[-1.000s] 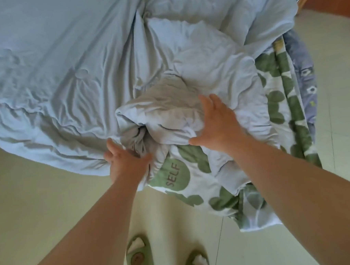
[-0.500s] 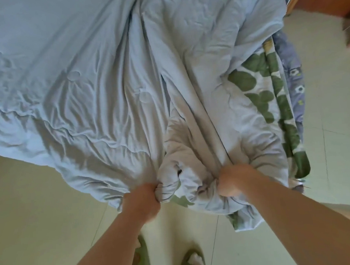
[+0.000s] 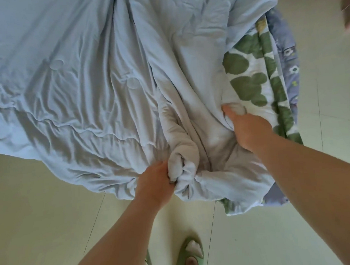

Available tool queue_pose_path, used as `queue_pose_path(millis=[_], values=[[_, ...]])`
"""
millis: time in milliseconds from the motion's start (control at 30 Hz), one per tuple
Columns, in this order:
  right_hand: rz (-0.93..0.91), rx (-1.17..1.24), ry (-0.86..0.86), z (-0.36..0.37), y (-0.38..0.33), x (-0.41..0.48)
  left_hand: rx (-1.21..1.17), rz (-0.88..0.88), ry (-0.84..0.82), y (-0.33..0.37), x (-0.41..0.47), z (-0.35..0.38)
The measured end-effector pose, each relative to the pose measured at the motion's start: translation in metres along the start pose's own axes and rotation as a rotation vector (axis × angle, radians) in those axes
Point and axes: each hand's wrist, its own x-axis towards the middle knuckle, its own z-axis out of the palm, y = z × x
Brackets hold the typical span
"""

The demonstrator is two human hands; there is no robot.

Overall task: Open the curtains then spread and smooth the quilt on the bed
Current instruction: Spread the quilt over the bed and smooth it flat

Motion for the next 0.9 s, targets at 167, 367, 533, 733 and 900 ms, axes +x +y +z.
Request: queue_pose_path(millis=[167, 367, 533, 733, 900], values=[[0.323, -0.183, 0.018, -0.017, 0.065, -0.011, 0.386, 0.073, -0.13, -0.004, -0.011, 0.006], [0.227, -0.289, 0.113, -0.005, 0.058, -0.037, 0.362, -0.092, -0.317, -0.012, -0.029, 0.016], [0.243, -0.124, 0.134, -0.005, 0.017, -0.06, 0.021, -0.192, -0.259, 0.013, -0.035, 0.005], [0.176, 0.134, 0.137, -0.022, -0.015, -0.111, -0.37, -0.265, -0.105, 0.053, -0.041, -0.038], [0.239, 0.291, 0.108, -0.067, -0.034, -0.167, -0.574, -0.221, -0.006, 0.092, -0.071, -0.106]])
